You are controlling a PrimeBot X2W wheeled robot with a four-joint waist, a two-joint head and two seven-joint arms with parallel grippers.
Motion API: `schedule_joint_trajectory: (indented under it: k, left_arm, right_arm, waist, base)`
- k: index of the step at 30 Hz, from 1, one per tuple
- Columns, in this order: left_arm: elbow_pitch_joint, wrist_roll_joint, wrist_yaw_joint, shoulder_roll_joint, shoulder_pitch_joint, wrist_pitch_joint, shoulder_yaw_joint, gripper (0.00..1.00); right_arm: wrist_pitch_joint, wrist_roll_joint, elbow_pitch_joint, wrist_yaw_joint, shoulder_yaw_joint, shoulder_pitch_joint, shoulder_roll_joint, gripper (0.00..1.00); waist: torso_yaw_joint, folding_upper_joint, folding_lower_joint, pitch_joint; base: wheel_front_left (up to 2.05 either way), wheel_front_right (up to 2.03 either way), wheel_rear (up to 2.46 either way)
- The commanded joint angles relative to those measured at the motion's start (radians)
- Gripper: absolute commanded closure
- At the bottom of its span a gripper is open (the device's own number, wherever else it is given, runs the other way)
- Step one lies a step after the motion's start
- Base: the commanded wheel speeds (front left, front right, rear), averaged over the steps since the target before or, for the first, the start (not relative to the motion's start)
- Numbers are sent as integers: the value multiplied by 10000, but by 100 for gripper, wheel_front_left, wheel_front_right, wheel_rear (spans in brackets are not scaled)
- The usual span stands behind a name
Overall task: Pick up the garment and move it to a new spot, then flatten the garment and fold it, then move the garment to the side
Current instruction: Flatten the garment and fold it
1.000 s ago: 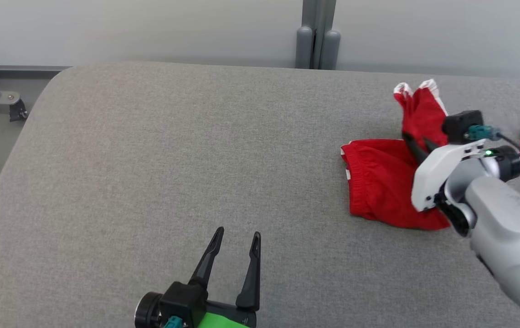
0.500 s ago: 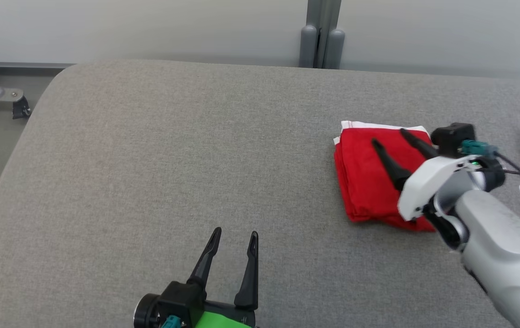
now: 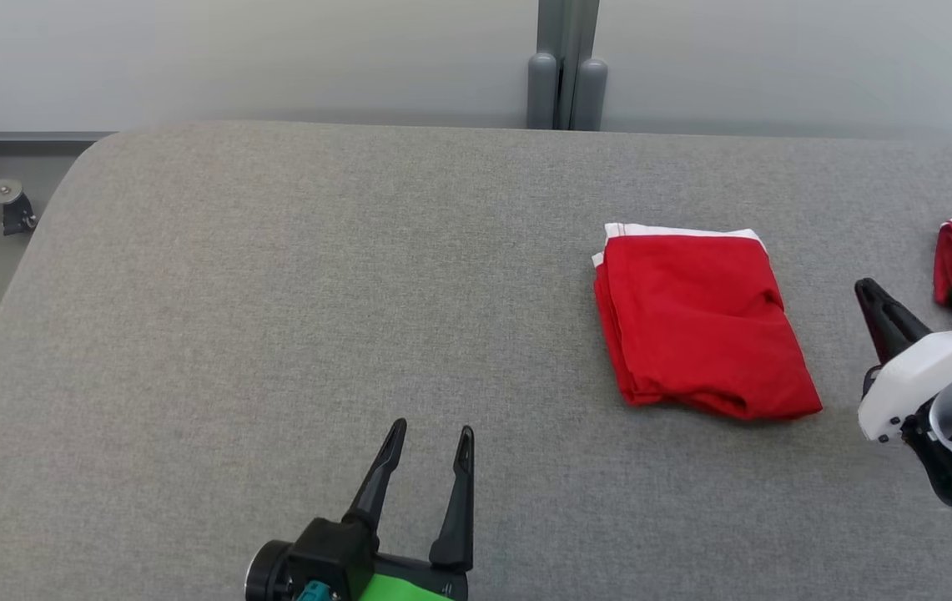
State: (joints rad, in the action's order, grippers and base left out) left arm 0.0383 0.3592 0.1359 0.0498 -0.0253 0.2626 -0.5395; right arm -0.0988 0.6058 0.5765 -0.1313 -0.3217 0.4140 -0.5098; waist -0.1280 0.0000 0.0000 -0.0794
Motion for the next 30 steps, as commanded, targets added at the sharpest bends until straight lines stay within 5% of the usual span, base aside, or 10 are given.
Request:
schedule_joint_trajectory:
  k: [1,15,26,28,29,30]
  left_arm:
    - [7,-38,-27,19,-81,26,10,0]
    - [140,-79,-83,17,223,26,-109,0]
    - [201,-98,-47,19,-371,26,310,0]
    - [138,-139,-2,20,-503,26,559,0]
    - [96,-193,54,19,-587,26,735,0]
    - [95,-257,99,19,-652,26,885,0]
  right_arm:
    - [-65,106,-121,14,-45,-119,159,100]
    - [323,612,694,14,-2761,88,2005,100]
    - [-1003,1234,225,14,-4593,-370,2274,100]
    - [-1326,1081,137,14,-4456,-489,2177,66]
    - [-1457,937,20,14,-4400,-532,2112,0]
    - [-1533,844,-68,14,-4269,-573,2062,0]
  waist:
    - [-69,0,0,-14]
    - [-685,0,0,-210]
    - [-189,0,0,638]
    - [59,0,0,807]
    - [208,0,0,868]
    - [337,0,0,908]
  base:
    - [0,0,0]
    - [0,0,0]
    - [0,0,0]
    - [0,0,0]
    - [0,0,0]
    - [0,0,0]
